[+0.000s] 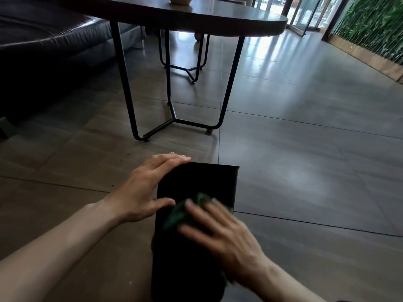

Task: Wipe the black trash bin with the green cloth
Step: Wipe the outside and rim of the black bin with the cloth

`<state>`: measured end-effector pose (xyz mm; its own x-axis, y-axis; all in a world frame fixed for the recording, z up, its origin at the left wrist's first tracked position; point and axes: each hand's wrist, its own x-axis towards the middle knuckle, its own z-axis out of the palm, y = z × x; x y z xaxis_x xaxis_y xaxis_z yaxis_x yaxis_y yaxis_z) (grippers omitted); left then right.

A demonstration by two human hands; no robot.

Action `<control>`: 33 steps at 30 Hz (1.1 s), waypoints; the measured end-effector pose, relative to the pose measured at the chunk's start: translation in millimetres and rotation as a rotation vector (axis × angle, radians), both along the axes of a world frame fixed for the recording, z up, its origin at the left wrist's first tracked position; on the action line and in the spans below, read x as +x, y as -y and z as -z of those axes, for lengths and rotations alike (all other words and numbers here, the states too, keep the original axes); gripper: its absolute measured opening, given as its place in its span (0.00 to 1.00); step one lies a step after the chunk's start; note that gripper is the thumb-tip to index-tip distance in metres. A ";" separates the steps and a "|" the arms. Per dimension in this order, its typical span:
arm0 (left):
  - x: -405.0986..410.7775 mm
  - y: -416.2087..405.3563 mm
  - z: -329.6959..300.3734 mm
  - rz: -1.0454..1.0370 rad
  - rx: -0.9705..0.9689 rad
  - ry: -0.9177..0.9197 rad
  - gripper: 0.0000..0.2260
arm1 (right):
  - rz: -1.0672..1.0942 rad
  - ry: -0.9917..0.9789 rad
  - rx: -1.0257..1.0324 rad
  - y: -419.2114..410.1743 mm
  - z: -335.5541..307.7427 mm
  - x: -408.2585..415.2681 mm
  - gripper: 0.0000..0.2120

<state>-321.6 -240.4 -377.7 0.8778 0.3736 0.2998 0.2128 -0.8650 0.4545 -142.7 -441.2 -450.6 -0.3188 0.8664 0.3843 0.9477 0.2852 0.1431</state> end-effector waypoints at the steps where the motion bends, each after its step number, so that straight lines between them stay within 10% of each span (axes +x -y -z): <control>1: 0.6 0.1 -0.7 -0.007 -0.006 0.010 0.44 | 0.114 -0.097 0.018 -9.4 -13.4 5.1 0.21; 6: 1.8 1.8 -1.6 -0.008 -0.023 0.033 0.41 | 0.289 -0.260 0.102 -24.5 -19.6 -2.8 0.20; 12: -4.4 -0.8 -0.6 -0.023 -0.050 -0.017 0.46 | -0.205 0.346 -0.015 22.1 39.8 -14.8 0.18; 20: -2.9 0.2 0.0 -0.034 -0.042 0.010 0.42 | 0.303 -0.257 0.092 -36.4 -40.3 4.6 0.21; 27: -10.0 -4.0 1.3 0.002 -0.002 -0.022 0.45 | -0.140 0.362 -0.052 24.5 26.6 -21.1 0.17; 33: -5.6 -2.7 -1.5 0.013 0.069 -0.017 0.44 | 0.213 -0.197 0.059 -11.5 -27.7 7.5 0.19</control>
<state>-327.1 -237.7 -376.1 0.8878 0.3410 0.3091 0.2087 -0.8968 0.3900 -135.3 -429.6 -423.0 -0.0463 0.8800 0.4727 0.9966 0.0732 -0.0387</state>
